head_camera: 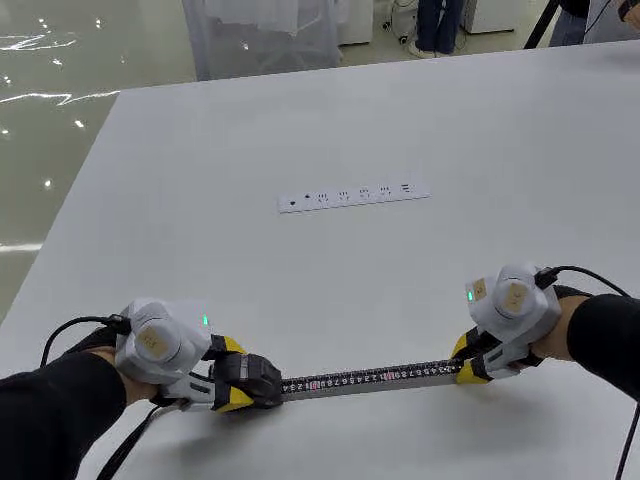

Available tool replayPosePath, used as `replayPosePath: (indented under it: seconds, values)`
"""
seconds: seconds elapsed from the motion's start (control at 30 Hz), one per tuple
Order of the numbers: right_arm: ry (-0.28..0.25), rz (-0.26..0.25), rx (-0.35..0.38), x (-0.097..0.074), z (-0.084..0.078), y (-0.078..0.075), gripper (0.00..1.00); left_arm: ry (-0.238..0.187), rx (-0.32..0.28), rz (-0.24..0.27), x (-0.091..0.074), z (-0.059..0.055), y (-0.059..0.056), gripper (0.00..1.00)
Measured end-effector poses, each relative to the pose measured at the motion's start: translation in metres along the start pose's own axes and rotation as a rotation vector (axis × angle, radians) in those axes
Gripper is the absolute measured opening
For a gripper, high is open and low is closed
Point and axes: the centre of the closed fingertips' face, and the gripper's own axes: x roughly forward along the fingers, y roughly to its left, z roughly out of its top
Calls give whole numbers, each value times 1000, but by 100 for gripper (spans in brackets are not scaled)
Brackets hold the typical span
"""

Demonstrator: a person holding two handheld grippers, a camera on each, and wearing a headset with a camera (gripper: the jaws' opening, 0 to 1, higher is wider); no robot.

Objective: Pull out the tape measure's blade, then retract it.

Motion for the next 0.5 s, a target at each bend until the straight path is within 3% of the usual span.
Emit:
replayPosePath:
  seconds: [0.5]
  values:
    - [31, -4, -28, 1, 0, 1, 9, 14, -1, -4, 0, 0, -1, 27]
